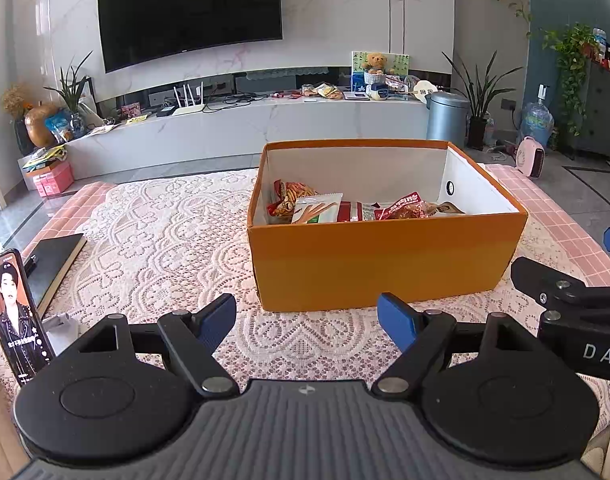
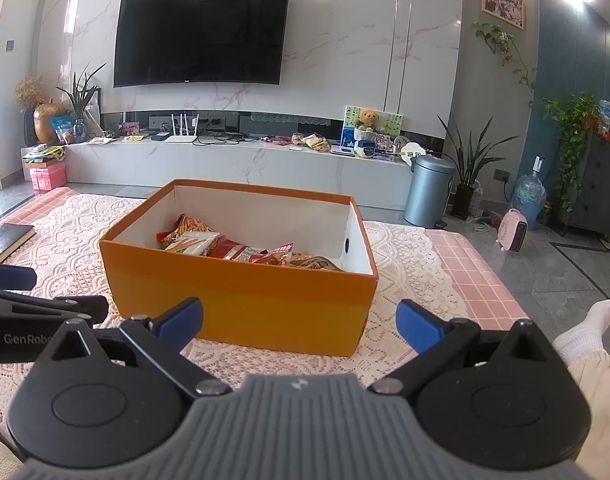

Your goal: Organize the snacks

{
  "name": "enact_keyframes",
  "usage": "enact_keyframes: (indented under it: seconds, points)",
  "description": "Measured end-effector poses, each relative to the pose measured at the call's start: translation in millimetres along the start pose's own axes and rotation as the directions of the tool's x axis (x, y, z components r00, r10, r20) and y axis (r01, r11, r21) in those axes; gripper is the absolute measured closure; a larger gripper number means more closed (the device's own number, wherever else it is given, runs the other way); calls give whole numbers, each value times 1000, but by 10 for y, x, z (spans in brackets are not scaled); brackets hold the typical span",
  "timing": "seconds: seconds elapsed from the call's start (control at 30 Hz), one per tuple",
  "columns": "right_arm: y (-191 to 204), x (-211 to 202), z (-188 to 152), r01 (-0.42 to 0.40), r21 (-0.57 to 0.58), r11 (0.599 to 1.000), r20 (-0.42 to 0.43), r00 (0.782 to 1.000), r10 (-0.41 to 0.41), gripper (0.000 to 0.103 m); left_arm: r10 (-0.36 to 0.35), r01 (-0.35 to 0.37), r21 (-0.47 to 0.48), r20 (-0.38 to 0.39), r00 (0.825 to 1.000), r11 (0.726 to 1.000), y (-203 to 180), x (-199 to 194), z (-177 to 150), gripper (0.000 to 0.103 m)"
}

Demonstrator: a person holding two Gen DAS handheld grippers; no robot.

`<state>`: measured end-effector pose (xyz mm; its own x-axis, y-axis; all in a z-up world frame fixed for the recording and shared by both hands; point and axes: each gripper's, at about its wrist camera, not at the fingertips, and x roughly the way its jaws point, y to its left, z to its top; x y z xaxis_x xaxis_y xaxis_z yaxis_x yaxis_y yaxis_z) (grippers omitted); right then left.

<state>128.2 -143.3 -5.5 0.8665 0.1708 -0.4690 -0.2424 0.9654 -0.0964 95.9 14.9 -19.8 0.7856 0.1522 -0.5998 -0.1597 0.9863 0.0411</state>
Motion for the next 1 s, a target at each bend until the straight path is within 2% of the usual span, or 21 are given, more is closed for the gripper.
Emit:
enact_keyframes:
  seconds: [1.0]
  points:
    - [4, -5, -9, 1, -9, 1000, -2, 1000, -1, 4, -1, 1, 1, -1, 1000, 1000, -7, -2, 1, 9]
